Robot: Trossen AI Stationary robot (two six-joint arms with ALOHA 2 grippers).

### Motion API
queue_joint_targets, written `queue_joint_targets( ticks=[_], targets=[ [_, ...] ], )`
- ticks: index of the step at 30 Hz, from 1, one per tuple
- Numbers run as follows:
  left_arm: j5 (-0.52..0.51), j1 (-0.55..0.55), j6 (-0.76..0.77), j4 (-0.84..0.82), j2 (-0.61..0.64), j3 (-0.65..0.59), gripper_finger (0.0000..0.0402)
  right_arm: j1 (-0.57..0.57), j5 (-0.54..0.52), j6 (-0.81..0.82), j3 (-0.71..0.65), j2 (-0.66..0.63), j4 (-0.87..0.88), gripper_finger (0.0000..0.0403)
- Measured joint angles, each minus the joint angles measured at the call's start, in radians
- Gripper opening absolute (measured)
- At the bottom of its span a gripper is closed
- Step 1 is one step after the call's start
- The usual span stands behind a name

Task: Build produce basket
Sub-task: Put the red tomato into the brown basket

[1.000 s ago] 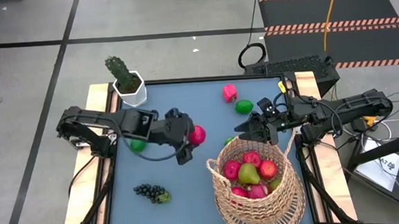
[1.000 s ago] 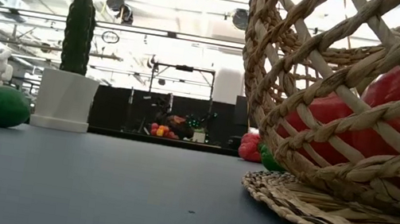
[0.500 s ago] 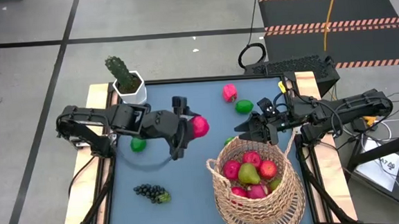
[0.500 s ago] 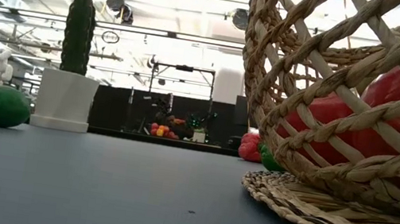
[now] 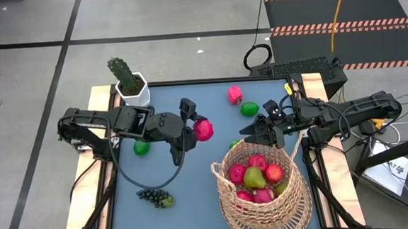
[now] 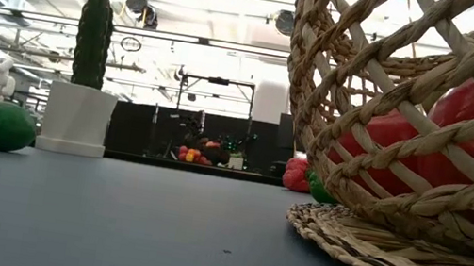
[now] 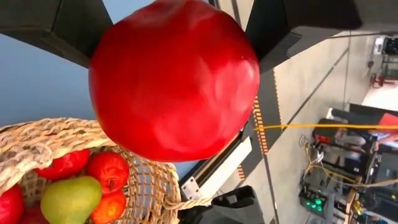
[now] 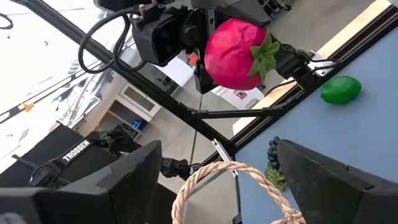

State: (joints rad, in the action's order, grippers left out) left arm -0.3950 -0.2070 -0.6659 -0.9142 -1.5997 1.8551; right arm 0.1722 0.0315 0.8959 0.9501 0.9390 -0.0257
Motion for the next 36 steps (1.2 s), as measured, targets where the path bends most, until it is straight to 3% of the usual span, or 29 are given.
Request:
queue_joint_targets(
  ticks=[23, 30, 36],
  targets=[
    [0.001, 0.000, -0.018, 0.000, 0.000, -0.001, 0.0296, 0.000, 0.000, 0.000, 0.000, 0.000, 0.000, 0.0313],
    [0.004, 0.000, 0.157, 0.000, -0.001, -0.001, 0.0296, 0.000, 0.000, 0.000, 0.000, 0.000, 0.000, 0.0313],
    [0.005, 0.000, 0.417, 0.000, -0.001, -0.001, 0.0296, 0.000, 0.000, -0.003, 0.000, 0.000, 0.000, 0.0313]
  ],
)
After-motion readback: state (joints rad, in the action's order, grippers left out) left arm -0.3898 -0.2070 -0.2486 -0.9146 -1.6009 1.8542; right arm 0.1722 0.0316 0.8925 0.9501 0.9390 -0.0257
